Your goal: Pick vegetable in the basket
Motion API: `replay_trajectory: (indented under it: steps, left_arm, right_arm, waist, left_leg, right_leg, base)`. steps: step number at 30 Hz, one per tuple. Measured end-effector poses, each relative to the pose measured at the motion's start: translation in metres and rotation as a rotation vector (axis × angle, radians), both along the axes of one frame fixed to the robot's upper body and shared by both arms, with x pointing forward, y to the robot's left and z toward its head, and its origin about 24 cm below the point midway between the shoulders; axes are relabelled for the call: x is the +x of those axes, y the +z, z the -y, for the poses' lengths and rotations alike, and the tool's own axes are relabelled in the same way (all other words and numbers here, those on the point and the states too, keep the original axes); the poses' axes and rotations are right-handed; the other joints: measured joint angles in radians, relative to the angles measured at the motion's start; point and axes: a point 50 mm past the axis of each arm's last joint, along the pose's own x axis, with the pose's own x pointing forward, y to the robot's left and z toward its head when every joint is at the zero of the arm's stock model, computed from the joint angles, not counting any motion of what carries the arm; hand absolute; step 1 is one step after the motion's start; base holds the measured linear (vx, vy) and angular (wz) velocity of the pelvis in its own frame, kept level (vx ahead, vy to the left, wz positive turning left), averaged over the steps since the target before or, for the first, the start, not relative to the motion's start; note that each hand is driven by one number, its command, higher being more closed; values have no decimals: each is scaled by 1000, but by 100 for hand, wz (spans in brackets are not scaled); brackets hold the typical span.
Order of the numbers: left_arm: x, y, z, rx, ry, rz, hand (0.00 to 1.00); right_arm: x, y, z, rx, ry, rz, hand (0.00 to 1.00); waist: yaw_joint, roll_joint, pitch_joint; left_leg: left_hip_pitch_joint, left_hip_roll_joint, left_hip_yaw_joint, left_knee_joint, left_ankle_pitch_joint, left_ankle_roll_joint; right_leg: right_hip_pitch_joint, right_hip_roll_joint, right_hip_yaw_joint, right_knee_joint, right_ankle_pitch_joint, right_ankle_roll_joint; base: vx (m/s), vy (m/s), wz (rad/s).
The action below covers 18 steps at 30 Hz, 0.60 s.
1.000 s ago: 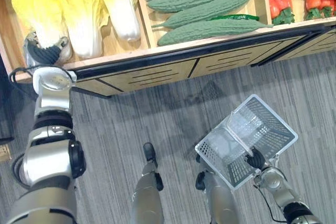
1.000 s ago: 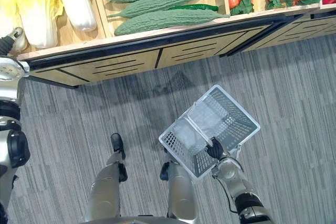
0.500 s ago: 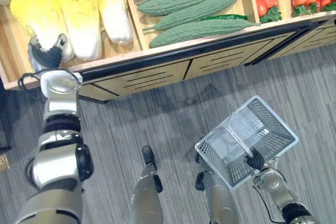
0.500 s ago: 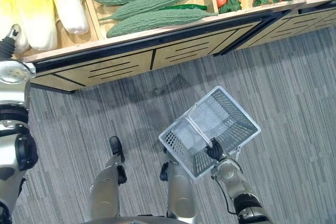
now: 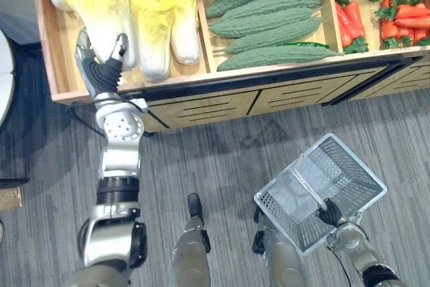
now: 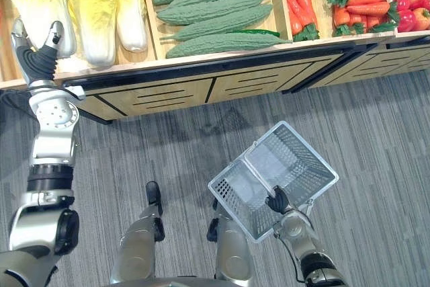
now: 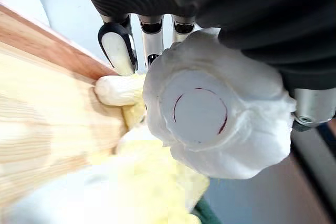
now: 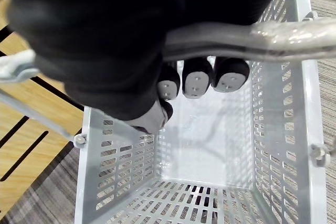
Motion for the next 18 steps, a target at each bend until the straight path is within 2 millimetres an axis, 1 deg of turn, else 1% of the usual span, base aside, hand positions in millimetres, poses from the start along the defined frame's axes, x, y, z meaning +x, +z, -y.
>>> replay_trajectory:
  steps: [2, 4, 5, 8, 10, 11, 12, 13, 15, 18]
  left_arm:
    - [-7, -4, 9, -30, -14, 34, 100]
    - [-15, -6, 16, -68, -16, 82, 100]
    - [-19, -5, 22, -97, -17, 121, 100]
    - [-28, 1, 29, -148, -10, 199, 100]
    - [-39, 4, 32, -174, 2, 273, 100]
    - [-41, 4, 33, -177, 6, 286, 100]
    - [-45, 4, 35, -182, 10, 304, 100]
    - [-47, 3, 39, -179, 0, 311, 100]
    - [-47, 1, 44, -179, -21, 309, 100]
    - [-46, -2, 55, -150, -84, 293, 100]
  right_arm:
    - [-9, -6, 0, 0, -7, -28, 100]
    - [-15, -11, -2, 9, -16, -48, 100]
    - [-20, -14, -3, 13, -20, -65, 100]
    - [-28, -19, -5, 17, -21, -90, 100]
    - [-36, -24, -5, 14, -21, -113, 100]
    - [-38, -25, -4, 15, -26, -118, 100]
    - [-42, -26, -2, 16, -37, -127, 100]
    - [-49, -28, 1, 17, -58, -139, 100]
    - [-56, -30, 4, 15, -75, -155, 100]
    - [-66, -34, 8, 15, -94, -181, 100]
  waist:
    - [0, 1, -43]
    - [-1, 3, -72]
    - [-2, 4, -88]
    - [-6, 6, -124]
    - [-17, 9, -158]
    - [-20, 11, -167]
    - [-29, 16, -184]
    - [-38, 21, -204]
    - [-48, 25, -220]
    - [-60, 26, -243]
  left_leg:
    - [6, -1, 4, -4, 0, 0]
    - [28, -1, 16, -15, 1, 1]
    - [43, -1, 24, -16, -1, 0]
    - [66, -1, 54, -19, -12, -9]
    - [100, -2, 92, -35, -19, -14]
    - [107, -3, 99, -36, -20, -15]
    - [122, -3, 115, -43, -23, -17]
    - [142, -4, 132, -54, -24, -19]
    - [166, -5, 149, -67, -25, -20]
    - [205, -5, 188, -83, -31, -28]
  right_leg:
    - [1, 0, 3, 0, -1, 1]
    - [9, 1, 15, 0, -1, 1]
    - [18, 2, 22, 0, -2, 2]
    - [20, 4, 46, 0, -3, 3]
    - [22, 6, 80, 0, -14, 9]
    - [22, 6, 88, 0, -15, 9]
    - [25, 8, 100, 0, -16, 9]
    - [29, 10, 117, 0, -22, 12]
    - [35, 14, 133, 0, -23, 11]
    - [42, 23, 168, 0, -26, 15]
  base:
    - [25, 7, -3]
    - [56, 7, -16]
    - [50, 6, -21]
    - [38, 4, -31]
    - [34, 2, -42]
    - [42, 3, -40]
    - [56, 3, -40]
    - [48, 1, -34]
    - [52, 1, -31]
    - [69, -4, -38]
